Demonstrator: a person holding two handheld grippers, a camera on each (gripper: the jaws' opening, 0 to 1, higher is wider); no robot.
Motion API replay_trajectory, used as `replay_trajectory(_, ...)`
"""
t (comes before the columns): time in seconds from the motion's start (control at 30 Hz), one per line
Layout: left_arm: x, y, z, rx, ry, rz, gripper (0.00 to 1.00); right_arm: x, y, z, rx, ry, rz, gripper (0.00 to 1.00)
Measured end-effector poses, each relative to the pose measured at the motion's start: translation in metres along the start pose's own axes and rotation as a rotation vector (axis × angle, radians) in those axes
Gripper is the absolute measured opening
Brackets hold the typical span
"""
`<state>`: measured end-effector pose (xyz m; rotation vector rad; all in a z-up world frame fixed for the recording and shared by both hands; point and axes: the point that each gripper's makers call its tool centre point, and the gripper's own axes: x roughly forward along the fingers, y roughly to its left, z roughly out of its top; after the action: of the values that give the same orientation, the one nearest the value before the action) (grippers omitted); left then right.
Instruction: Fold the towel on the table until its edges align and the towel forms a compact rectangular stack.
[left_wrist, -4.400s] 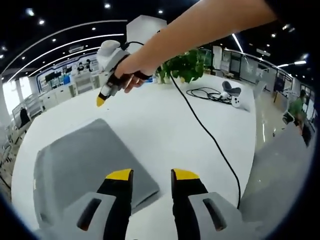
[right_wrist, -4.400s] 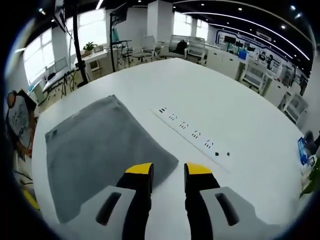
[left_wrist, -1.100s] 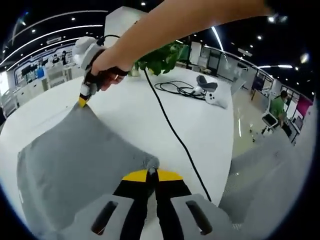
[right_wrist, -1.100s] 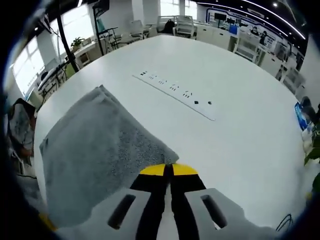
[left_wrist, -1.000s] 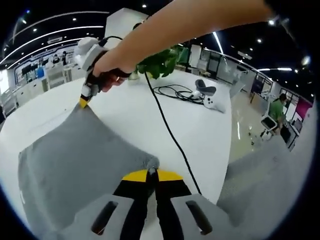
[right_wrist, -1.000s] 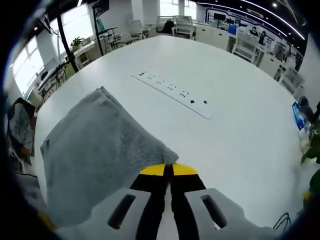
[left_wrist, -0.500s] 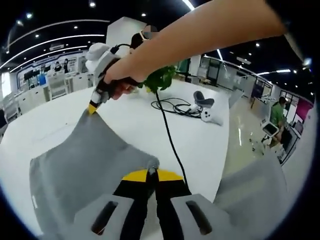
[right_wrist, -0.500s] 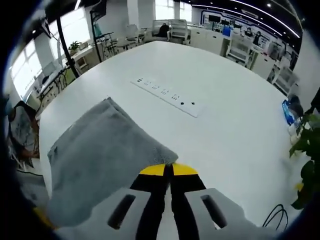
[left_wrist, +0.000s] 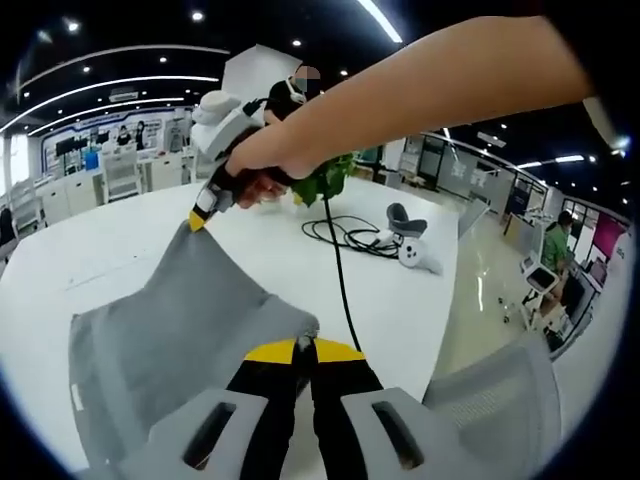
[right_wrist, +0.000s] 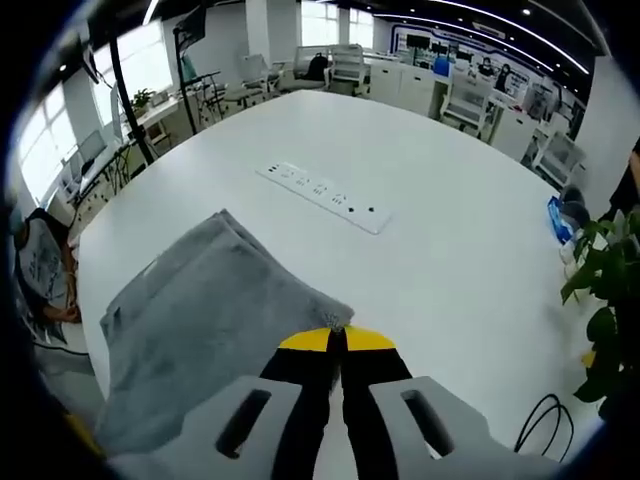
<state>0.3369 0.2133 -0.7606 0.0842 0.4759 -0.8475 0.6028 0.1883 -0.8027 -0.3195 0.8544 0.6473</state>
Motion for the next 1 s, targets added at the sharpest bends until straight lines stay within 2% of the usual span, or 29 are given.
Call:
replay_trajectory(0.07,-0.006,0.004,0.003,-0.004,-0.016,0.012,0.04,0.001,-0.005,0.006,0.000,-0.003,-0.006,0.00)
replay_trajectory(0.17,-0.014,0.012,0.007,0.000,-0.041,0.029,0.04,-0.011,0.001,0.013,0.007,-0.011,-0.013,0.00)
replay_trajectory(0.3,-0.031,0.029,0.012,-0.013,-0.087,0.072,0.04,-0.018,0.009,0.024,0.041,-0.028,-0.018,0.00)
replay_trajectory(0.4,-0.046,0.038,0.013,-0.014,-0.099,0.097,0.04,-0.018,0.011,0.033,0.067,-0.036,-0.029,0.00)
replay_trajectory(0.6,-0.071,0.058,0.009,-0.022,-0.124,0.146,0.04,-0.018,0.023,0.051,0.068,-0.047,-0.032,0.00)
replay_trajectory(0.87,-0.096,0.065,0.006,-0.013,-0.148,0.176,0.04,-0.017,0.040,0.073,0.054,-0.059,-0.041,0.00)
replay_trajectory(1.0,-0.107,0.073,0.003,-0.027,-0.164,0.199,0.04,-0.020,0.057,0.086,0.061,-0.078,-0.041,0.00)
